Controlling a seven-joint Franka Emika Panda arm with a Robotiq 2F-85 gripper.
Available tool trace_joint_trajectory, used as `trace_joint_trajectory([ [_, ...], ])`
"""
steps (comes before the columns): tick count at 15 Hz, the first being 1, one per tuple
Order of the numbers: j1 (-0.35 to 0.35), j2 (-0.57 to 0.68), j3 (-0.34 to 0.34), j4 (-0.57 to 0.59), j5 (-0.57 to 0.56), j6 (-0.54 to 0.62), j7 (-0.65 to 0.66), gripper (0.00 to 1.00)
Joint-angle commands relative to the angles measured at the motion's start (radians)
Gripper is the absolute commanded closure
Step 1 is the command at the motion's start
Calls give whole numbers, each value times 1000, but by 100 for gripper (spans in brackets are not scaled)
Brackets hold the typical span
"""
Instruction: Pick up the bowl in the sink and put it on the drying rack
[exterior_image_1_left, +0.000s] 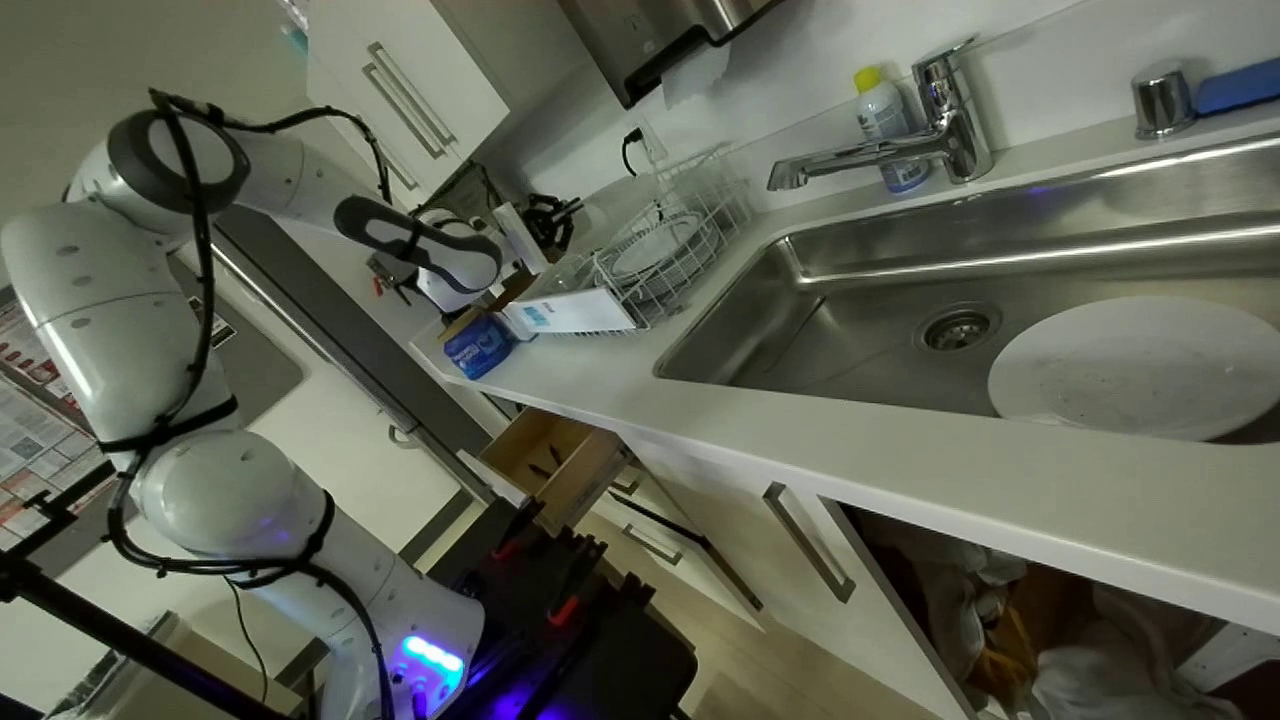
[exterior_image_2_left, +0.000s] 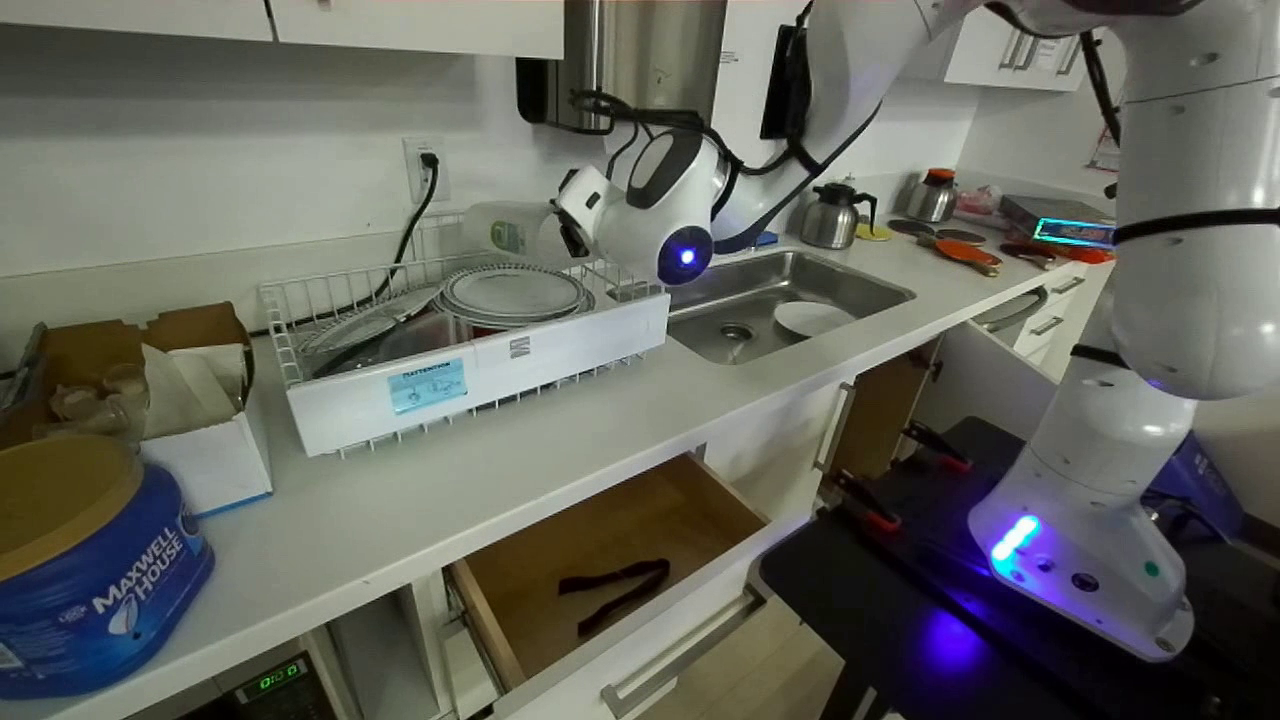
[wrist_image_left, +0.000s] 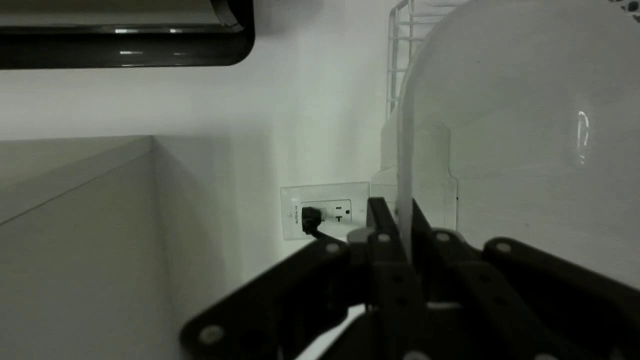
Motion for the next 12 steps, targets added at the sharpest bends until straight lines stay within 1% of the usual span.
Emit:
trace_joint_trajectory([
  [1,-3,103,20,100,36,-77,-32,98],
  [4,-2,170,26,163,70,-65,-72,98],
  [9,9,242,34,244,142,-49,-191,98],
  [10,10,248,38,254,168,-42,-229,65],
  [11,12,249,43,258,187,-42,-256,63],
  [12,13,243,48,255,200,-40,-272,57],
])
